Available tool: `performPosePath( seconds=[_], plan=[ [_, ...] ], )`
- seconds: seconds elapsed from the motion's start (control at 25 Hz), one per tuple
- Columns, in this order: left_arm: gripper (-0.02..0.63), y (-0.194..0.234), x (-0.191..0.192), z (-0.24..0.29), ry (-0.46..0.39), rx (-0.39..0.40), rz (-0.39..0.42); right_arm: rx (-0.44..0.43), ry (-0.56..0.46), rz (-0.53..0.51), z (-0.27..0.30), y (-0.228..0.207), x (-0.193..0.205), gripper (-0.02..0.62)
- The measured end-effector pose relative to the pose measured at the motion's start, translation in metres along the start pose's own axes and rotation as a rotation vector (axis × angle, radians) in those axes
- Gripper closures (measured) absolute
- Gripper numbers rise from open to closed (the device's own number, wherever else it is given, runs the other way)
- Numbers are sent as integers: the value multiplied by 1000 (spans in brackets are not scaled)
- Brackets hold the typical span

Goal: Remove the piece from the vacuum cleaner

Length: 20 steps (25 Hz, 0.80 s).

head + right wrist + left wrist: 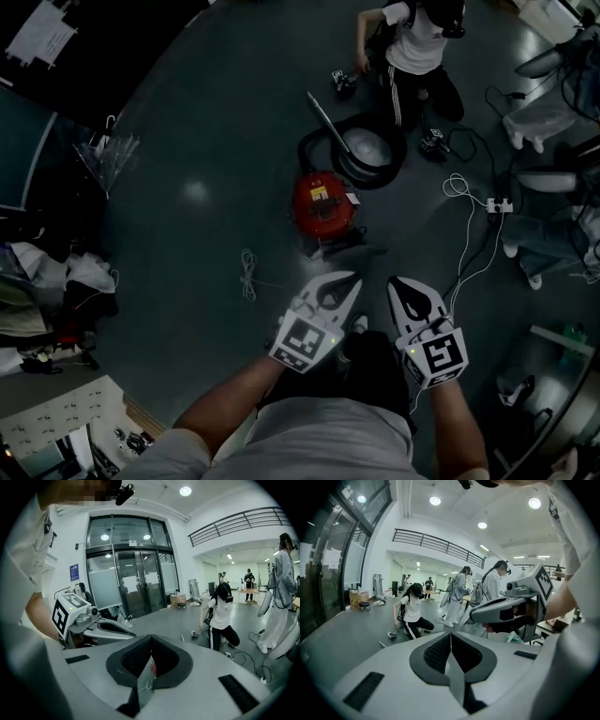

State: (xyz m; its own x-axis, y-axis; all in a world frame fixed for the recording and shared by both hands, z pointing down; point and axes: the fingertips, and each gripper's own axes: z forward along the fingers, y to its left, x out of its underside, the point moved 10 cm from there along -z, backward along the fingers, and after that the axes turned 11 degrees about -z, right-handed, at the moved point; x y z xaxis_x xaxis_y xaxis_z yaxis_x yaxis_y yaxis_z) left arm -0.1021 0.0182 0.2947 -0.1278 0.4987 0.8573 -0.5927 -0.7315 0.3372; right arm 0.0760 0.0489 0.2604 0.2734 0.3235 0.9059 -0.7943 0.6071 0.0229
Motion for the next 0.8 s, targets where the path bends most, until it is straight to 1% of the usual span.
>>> performPosePath(
  seconds=[0.12, 0.24, 0.48, 0.56, 0.68, 0.8],
  plan=[
    [598, 22, 20, 25, 34, -3, -12, -25, 53, -10, 28, -14, 24, 581],
    [598, 46, 50, 54, 99, -7, -24, -70, 133, -41, 60, -29, 56, 581],
    [597, 93, 134, 132, 267, -39, -10, -179, 258, -100, 128, -64, 151, 580],
    [585, 111, 164, 155, 329, -49, -10, -223, 310, -153, 154, -73, 185, 578],
    [521, 135, 209, 189, 418, -58, 9, -304, 387, -263, 190, -80, 239, 570],
    [494, 153, 258, 218, 495, -65, 11, -382, 450, -354, 217, -85, 292, 561]
  ],
)
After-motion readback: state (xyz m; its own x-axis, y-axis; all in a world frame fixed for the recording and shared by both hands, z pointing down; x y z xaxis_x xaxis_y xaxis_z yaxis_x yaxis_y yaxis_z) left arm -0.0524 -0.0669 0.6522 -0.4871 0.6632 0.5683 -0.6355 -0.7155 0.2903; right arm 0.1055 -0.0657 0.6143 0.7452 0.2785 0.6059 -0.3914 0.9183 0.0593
